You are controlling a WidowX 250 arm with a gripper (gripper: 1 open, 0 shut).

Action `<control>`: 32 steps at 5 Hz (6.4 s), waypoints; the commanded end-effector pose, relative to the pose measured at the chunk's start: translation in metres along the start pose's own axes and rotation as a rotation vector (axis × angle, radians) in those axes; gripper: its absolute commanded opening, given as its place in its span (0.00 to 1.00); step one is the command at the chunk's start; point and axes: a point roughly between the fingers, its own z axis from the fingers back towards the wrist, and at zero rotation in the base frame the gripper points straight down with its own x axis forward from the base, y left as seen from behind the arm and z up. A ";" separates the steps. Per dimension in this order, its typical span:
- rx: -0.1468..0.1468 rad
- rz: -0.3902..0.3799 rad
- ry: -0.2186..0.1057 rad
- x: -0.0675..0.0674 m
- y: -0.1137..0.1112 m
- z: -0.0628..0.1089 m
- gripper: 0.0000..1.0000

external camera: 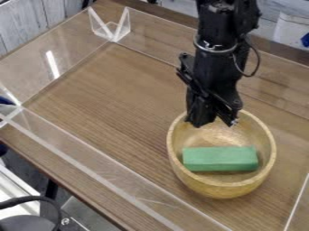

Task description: Remove the green block from inside the brown bowl and put it on the table

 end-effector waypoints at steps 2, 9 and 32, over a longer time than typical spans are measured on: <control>-0.043 -0.045 -0.038 -0.006 0.004 0.006 0.00; 0.015 -0.122 -0.014 0.043 -0.030 -0.048 0.00; -0.350 -0.470 0.117 -0.002 -0.022 -0.085 0.00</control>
